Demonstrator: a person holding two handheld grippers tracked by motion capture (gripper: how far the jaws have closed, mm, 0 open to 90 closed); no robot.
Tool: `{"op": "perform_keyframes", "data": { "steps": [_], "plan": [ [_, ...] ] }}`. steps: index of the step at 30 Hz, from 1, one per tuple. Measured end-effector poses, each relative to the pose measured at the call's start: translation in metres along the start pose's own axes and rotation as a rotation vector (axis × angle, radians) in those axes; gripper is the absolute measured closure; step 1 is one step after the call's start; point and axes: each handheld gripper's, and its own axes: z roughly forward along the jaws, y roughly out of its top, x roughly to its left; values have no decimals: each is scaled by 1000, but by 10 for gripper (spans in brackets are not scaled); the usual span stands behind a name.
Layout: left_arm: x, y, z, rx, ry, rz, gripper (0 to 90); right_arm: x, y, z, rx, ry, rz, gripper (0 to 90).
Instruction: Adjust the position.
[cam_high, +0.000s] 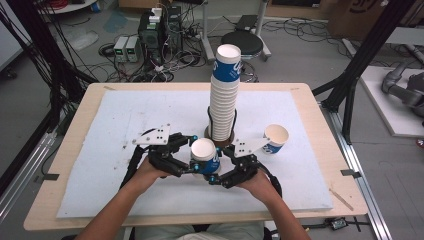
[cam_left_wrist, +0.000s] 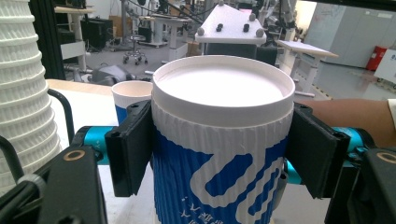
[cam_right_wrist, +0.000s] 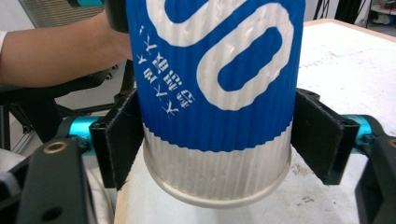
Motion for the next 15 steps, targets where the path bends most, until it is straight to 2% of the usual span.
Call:
{"op": "perform_keyframes", "data": {
  "steps": [6,9,10,12,15],
  "plan": [
    [1,-2,1,33,-2,5,294,0,0,0,38,-4,-15,274],
    [0,-2,2,70,19,7,286,0,-1,0,71,-9,-9,277],
    [0,-2,2,75,37,-2,270,-1,-1,0,83,-16,-11,277],
    [1,-1,2,101,72,-24,168,-1,0,-2,95,-17,-11,277],
    [2,0,-1,128,64,-26,151,-2,2,-6,120,-23,-15,278]
  ]
}}
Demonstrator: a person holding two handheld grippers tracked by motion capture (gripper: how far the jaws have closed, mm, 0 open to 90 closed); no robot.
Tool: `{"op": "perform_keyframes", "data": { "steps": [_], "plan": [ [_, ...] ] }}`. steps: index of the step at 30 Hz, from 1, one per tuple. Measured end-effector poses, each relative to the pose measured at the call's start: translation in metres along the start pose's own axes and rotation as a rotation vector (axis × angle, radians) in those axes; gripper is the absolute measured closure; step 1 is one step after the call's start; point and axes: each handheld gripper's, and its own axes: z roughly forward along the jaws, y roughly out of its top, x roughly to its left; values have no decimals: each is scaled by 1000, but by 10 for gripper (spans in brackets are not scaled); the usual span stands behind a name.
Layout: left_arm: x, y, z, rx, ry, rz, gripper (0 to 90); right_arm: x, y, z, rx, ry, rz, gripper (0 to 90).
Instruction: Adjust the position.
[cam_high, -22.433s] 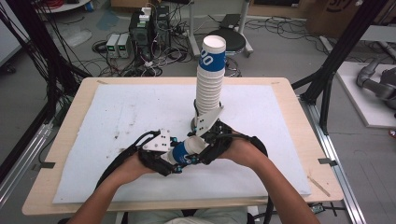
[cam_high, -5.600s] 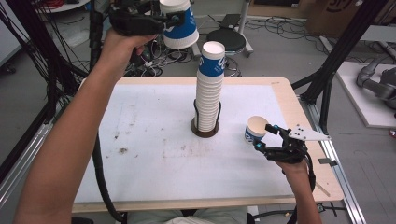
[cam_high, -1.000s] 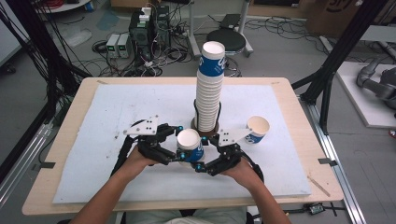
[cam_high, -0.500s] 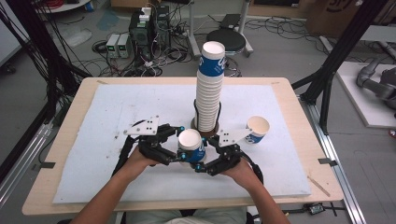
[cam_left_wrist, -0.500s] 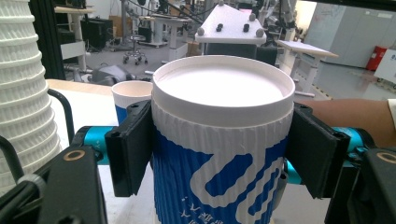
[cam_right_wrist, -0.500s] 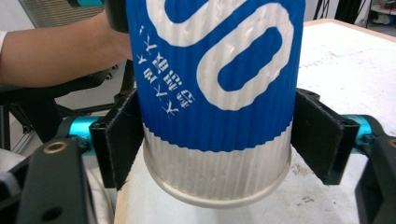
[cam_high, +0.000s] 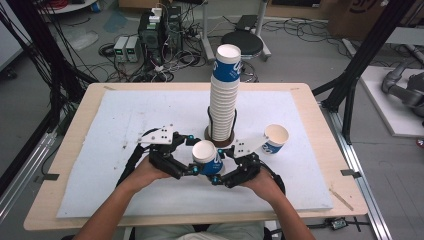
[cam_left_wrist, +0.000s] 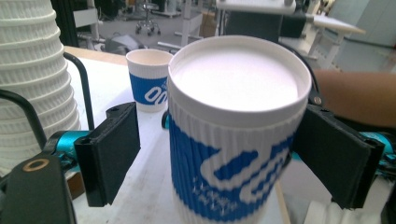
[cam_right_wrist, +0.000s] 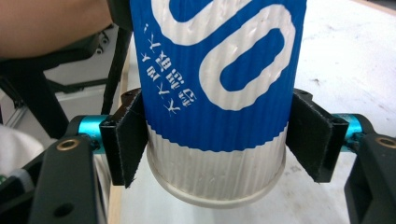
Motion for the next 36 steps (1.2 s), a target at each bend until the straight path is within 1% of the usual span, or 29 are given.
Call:
{"op": "perform_keyframes", "data": {
  "steps": [2,3,5,6,7,8,10,12,13,14,16,17,18,19,22,24,26,28,31,33,35,36],
  "plan": [
    [0,1,-2,2,-21,-8,151,0,2,-3,31,-11,-14,278],
    [0,2,-3,3,-30,-8,150,-1,4,-4,54,-10,-22,278],
    [0,3,-4,18,-37,3,150,-1,7,-5,108,-8,-34,278],
    [0,4,-5,24,-38,5,150,-1,9,-6,124,-3,-47,278],
    [0,4,-5,32,-42,4,151,-1,10,-6,137,7,-51,278],
    [0,4,-5,39,-48,2,151,-1,13,-6,159,5,-57,278],
    [0,3,-5,51,-47,-7,150,0,18,-4,211,2,-86,278],
    [0,3,-5,66,-44,-5,150,0,22,-2,274,-12,-118,278],
    [0,3,-5,72,-42,-3,151,1,24,-1,303,-14,-126,278],
    [0,2,-5,77,-38,-3,151,1,26,0,320,-14,-132,278],
    [0,3,-5,96,-34,-1,150,1,30,2,349,-8,-138,278],
    [0,4,-5,112,-26,5,151,0,31,3,360,-6,-150,278],
    [-1,4,-5,120,-18,8,151,1,33,4,380,-9,-153,278],
    [-1,6,-6,128,-18,19,151,1,34,5,390,-10,-160,278],
    [-2,8,-7,130,-20,23,151,1,39,8,422,-1,-168,278],
    [-1,8,-8,137,-23,30,151,1,44,10,446,0,-183,278],
    [-1,8,-8,131,-25,32,151,1,48,12,472,-1,-196,277],
    [-2,8,-8,130,-33,34,151,1,53,14,490,10,-203,277],
    [-1,7,-7,147,-41,34,154,2,58,17,529,5,-214,277],
    [-1,6,-6,160,-40,30,154,1,61,21,559,10,-230,277],
    [-1,5,-5,173,-38,36,159,1,62,24,579,15,-246,277],
    [0,5,-5,182,-38,36,161,2,62,25,592,15,-238,277]
  ]
}}
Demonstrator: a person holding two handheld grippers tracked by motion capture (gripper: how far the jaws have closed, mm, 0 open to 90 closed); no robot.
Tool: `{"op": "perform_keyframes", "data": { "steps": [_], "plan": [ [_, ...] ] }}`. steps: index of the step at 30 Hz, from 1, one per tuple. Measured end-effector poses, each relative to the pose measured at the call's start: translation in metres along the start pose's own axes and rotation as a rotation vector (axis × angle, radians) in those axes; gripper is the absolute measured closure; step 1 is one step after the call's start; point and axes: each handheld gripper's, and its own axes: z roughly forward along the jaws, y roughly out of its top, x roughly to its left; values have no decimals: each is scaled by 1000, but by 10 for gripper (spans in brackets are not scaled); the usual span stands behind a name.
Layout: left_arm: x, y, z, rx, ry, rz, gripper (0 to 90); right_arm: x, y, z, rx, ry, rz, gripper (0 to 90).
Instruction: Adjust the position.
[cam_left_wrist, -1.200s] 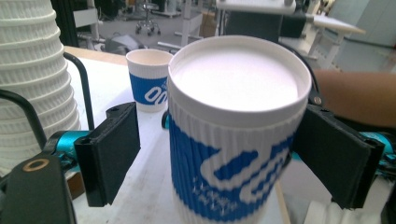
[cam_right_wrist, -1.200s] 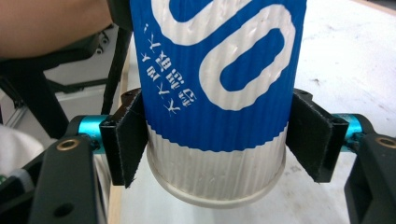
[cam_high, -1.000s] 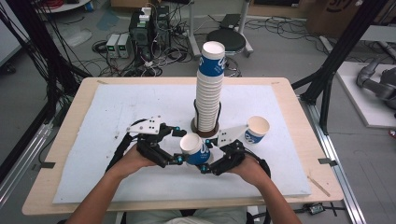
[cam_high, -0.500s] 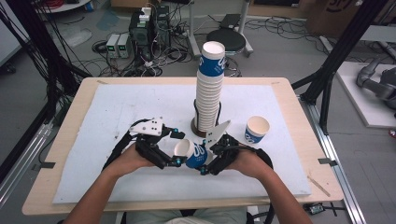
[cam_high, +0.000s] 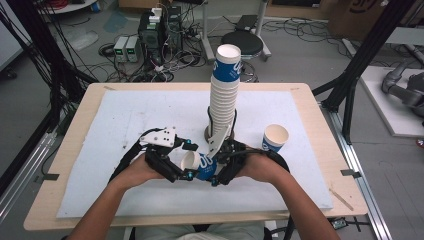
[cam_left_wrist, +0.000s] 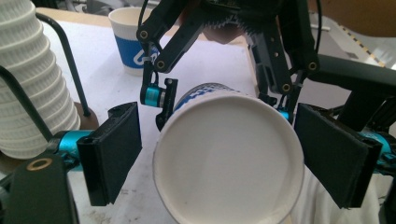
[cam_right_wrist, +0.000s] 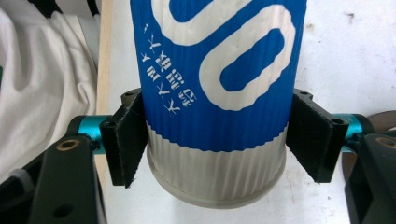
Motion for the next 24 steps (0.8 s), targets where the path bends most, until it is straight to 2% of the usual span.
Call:
{"op": "perform_keyframes", "data": {
  "steps": [4,7,12,13,15,18,24],
  "plan": [
    [1,-2,1,26,-14,2,221,1,0,1,11,6,2,277],
    [1,-3,1,30,-32,19,276,2,1,0,23,-3,4,277],
    [1,-3,2,30,-36,59,296,3,1,-2,39,-12,0,277],
    [1,-4,2,24,-35,56,298,3,0,-3,39,-17,-3,275],
    [3,-4,0,9,-35,50,293,3,-2,-3,16,-20,5,233],
    [5,-7,-1,-18,-30,38,292,2,-7,-4,-49,-30,37,189],
    [9,-12,-4,-70,-38,14,292,4,-20,-8,-191,-59,77,189]
  ]
}}
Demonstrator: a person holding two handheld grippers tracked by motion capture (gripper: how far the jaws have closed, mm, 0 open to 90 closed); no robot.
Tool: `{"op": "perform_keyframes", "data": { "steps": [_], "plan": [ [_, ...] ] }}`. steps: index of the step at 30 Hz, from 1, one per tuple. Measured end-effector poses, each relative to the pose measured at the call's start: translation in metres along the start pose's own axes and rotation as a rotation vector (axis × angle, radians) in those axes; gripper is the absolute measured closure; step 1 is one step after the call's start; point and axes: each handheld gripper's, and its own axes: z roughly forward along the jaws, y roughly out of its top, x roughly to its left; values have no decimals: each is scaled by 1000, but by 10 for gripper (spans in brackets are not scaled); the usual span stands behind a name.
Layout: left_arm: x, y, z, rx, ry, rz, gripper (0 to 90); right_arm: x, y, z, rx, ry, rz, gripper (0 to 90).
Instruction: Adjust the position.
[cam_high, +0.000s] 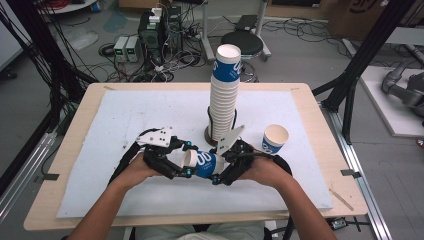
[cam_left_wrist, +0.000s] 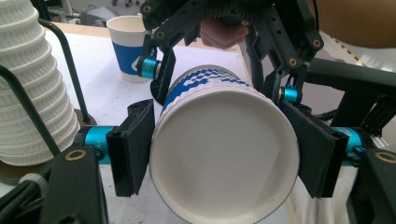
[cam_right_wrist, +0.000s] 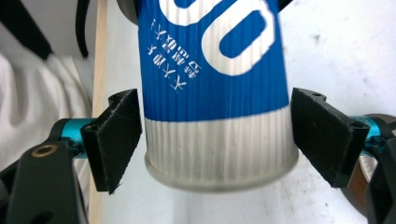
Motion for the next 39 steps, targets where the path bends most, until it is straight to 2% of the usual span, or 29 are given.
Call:
{"op": "perform_keyframes", "data": {
  "steps": [8,11,14,16,24,28,39],
  "plan": [
    [1,-1,-3,-30,15,14,293,-1,-19,-17,-200,5,66,189],
    [3,-3,-6,-61,20,5,293,-2,-29,-25,-306,-7,85,189],
    [5,-7,-8,-89,20,1,293,0,-38,-29,-362,-41,112,189],
    [6,-8,-10,-97,25,5,293,0,-45,-30,-395,-46,133,189],
    [5,-12,-11,-148,16,26,293,1,-64,-25,-481,-77,161,187],
    [4,-13,-11,-164,14,33,293,4,-67,-19,-522,-63,172,187],
    [2,-12,-9,-175,-10,44,292,6,-63,-4,-526,-24,158,177]
  ]
}}
